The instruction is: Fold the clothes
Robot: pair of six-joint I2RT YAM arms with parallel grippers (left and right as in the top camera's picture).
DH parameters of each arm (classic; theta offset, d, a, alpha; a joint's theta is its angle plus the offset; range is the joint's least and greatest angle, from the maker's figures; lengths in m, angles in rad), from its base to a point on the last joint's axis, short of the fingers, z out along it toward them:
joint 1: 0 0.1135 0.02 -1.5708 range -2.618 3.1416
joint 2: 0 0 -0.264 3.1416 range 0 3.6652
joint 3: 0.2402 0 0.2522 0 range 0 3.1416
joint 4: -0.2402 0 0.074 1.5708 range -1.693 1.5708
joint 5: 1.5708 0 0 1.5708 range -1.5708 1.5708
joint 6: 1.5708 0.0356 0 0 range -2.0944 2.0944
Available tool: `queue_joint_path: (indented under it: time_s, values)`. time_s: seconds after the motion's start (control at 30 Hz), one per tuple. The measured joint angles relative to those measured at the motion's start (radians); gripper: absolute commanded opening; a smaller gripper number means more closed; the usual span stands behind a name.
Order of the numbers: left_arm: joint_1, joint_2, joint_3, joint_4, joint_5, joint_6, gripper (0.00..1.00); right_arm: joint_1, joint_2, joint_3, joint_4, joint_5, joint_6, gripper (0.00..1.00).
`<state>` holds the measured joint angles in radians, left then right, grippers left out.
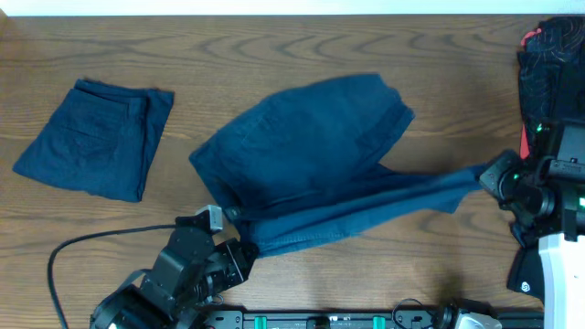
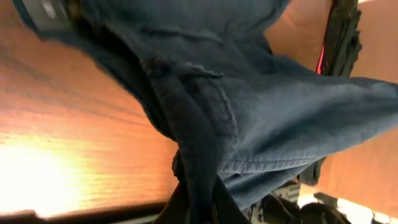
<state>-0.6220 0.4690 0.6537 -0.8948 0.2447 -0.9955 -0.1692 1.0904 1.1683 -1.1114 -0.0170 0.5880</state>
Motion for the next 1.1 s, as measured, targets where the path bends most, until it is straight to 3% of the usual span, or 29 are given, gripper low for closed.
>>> queue_joint_path:
  time_s: [0.4, 0.63, 0.9, 1.1]
  values:
    - [-0.005, 0.015, 0.000, 0.124, -0.503, -0.057, 0.06, 0.211, 0.151, 0.030, 0.396, -0.111, -0.178, 0.01]
    - [-0.001, 0.154, 0.000, 0.150, -0.759, -0.064, 0.06, 0.333, 0.320, 0.030, 0.661, -0.109, -0.229, 0.01]
    - [0.151, 0.429, 0.000, 0.330, -0.827, -0.043, 0.06, 0.389, 0.494, 0.030, 0.874, -0.087, -0.245, 0.01]
    - [0.346, 0.637, 0.000, 0.612, -0.668, 0.141, 0.06, 0.389, 0.583, 0.031, 0.957, -0.061, -0.249, 0.01]
